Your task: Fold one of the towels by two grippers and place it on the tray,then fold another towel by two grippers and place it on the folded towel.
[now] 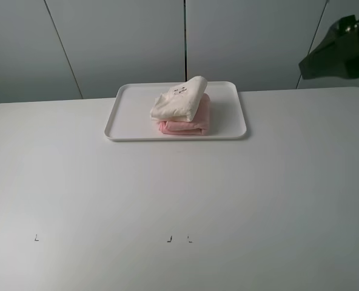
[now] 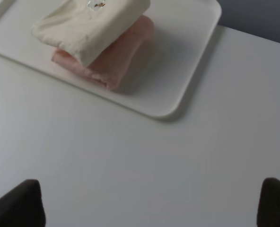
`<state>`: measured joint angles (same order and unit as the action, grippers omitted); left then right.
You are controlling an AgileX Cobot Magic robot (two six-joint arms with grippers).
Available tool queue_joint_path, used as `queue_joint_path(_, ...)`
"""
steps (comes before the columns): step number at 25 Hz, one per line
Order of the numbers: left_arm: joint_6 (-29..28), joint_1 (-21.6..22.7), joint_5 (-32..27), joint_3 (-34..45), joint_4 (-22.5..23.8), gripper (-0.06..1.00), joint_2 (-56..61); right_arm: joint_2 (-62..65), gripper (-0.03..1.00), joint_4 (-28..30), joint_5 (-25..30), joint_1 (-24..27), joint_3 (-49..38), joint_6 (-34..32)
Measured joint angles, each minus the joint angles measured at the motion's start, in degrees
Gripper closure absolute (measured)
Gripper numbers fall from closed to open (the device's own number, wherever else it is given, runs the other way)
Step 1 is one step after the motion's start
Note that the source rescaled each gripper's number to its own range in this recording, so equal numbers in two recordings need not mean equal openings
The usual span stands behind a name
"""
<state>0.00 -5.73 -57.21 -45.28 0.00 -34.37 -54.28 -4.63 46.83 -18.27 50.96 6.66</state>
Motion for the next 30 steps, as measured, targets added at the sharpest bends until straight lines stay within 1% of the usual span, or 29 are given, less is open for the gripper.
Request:
queue_joint_path(3, 0.00, 0.00, -5.43, 0.00, 0.00, -0.06, 3.04, 8.36, 0.00, 0.70, 2.65, 0.00, -4.05, 0.00)
queue_joint_path(5, 0.00, 0.00, -7.70, 0.00, 0.00, -0.06, 5.34, 13.47, 0.00, 0.79, 5.24, 0.00, -6.19, 0.00)
queue_joint_path(10, 0.00, 0.00, -10.28, 0.00, -0.33, -0.06, 12.84, 24.75, 0.00, 0.79, 13.97, 0.00, -7.60, 0.00)
queue_joint_path(14, 0.00, 0.00, -10.72, 0.00, -0.33, -0.06, 20.35, 32.21, 0.00, 1.18, 17.78, 0.00, -7.87, 0.00)
queue_joint_path(19, 0.00, 0.00, -11.96, 0.34, -0.33, -0.06, 28.57, 39.92, 0.00, 1.50, 19.40, 0.00, -10.50, -0.12)
queue_joint_path(23, 0.00, 0.00, -12.93, 2.76, -0.57, -0.06, 33.64, 45.29, 0.00, 1.62, 19.61, 0.00, -11.38, -0.59)
queue_joint_path(27, 0.00, 0.00, -13.34, 4.06, -0.80, -0.06, 34.04, 49.43, 0.00, 2.05, 19.61, 0.00, -11.38, -1.28)
queue_joint_path(30, 0.00, 0.00, -13.34, 4.06, -0.89, -0.06, 34.04, 51.16, 0.00, 2.44, 20.62, 0.00, -11.38, -1.41)
